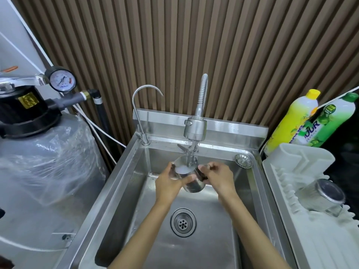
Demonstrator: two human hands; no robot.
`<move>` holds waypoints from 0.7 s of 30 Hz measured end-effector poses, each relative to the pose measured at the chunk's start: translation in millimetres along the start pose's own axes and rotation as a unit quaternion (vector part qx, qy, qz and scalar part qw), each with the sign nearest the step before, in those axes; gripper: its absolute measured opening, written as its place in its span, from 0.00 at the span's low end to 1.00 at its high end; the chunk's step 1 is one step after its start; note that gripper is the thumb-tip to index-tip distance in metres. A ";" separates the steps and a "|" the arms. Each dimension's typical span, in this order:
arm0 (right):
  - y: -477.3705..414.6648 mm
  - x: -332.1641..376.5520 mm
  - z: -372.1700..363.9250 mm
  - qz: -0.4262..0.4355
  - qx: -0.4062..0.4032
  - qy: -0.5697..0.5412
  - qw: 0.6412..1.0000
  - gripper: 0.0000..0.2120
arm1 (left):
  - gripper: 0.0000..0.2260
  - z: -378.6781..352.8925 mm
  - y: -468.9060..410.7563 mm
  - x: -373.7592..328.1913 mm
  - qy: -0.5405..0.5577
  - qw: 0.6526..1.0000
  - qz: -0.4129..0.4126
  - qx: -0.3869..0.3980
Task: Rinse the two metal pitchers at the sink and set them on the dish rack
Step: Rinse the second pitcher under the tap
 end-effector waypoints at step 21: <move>-11.1 34.8 -30.5 0.350 -0.048 0.328 0.876 0.12 | 0.31 -31.7 -47.0 26.7 0.024 0.977 0.128 0.172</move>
Point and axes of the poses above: each hand's wrist, its own y-axis away from the middle knuckle, its own z-axis out of the back of the hand, x = y × z, the point moved 4 cm from there along -y, towards the middle knuckle, and after that the axes turned 8 degrees about y, right-handed, at the moved point
